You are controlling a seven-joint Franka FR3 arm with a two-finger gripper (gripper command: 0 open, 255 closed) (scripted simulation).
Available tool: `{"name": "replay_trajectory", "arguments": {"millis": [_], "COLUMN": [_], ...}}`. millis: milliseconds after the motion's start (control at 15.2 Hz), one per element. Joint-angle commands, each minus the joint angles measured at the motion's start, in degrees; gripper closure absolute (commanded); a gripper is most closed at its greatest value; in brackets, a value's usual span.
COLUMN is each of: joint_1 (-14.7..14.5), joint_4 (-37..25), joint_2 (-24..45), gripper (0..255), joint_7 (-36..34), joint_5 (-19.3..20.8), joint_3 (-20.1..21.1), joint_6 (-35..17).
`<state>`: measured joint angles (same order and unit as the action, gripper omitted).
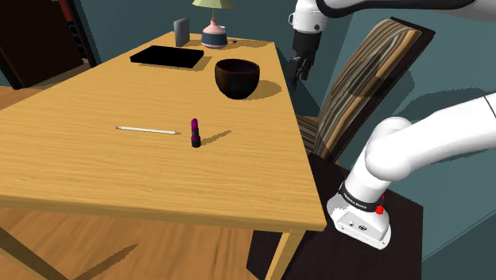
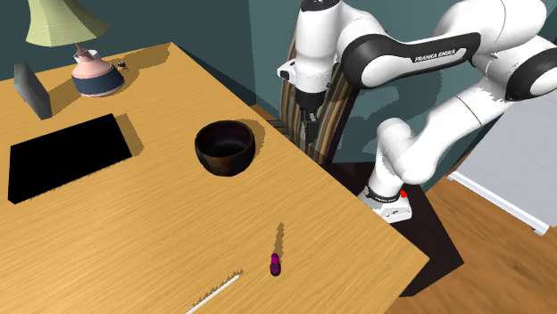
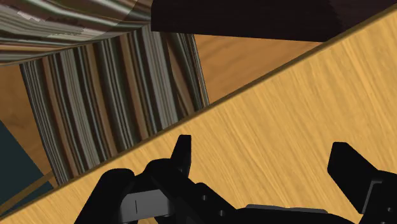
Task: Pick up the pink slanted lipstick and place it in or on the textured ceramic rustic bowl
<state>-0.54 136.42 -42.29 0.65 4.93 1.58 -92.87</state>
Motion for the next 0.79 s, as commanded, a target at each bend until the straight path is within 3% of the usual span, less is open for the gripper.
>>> {"name": "replay_trajectory", "arguments": {"millis": [0, 726], "joint_1": [0.0, -6.4], "joint_4": [0.0, -1.7], "joint_2": [0.0, 7.9], "gripper": [0, 0], "joint_7": [0.0, -7.5], "joint_5": [0.0, -7.5], "joint_3": [0.0, 9.3], "joint_6": [0.0, -11.6]}}
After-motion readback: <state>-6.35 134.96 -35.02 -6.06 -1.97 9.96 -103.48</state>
